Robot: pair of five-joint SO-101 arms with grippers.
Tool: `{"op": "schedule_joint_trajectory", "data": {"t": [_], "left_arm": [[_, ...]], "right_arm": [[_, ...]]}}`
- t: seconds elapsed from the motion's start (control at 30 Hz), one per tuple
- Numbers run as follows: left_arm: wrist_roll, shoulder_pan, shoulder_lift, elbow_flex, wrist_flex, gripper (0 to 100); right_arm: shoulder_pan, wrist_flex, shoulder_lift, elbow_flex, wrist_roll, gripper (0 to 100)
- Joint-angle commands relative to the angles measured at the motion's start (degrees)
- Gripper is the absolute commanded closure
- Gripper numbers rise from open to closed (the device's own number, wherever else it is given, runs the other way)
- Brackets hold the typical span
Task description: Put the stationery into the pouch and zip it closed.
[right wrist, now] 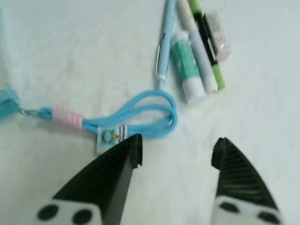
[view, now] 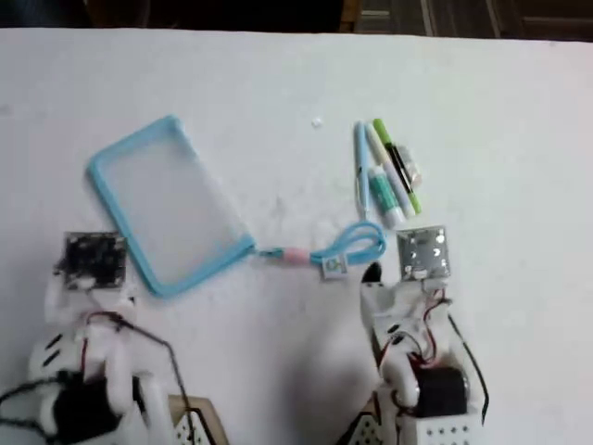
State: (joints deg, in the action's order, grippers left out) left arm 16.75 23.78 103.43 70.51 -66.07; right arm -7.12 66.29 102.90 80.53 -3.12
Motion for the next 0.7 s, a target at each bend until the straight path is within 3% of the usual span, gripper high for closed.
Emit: {"op": "schedule_joint_trajectory", "data": {"t": [0.0,0.17,0.37,0.57,0.67], "left_arm": [[-6.07,0.48,-5.67,-10.99,-2.99,96],[-19.25,0.48,-27.12,-23.12,-11.96,84],[-21.10,0.84,-48.13,-31.21,-19.78,75],[-21.10,0.84,-53.67,-31.47,-20.66,75],[-21.01,0.84,-53.85,-31.47,-20.66,75]], "right_arm": [[-0.48,1.71,-2.24,-10.37,-0.88,77.0],[-6.02,11.30,-18.33,-24.70,-4.22,76.2],[-18.33,21.23,-46.37,-41.41,-6.07,76.2],[-25.45,19.82,-72.75,-54.68,-32.53,76.2],[-26.86,16.04,-84.18,-57.85,-34.81,76.2]]}}
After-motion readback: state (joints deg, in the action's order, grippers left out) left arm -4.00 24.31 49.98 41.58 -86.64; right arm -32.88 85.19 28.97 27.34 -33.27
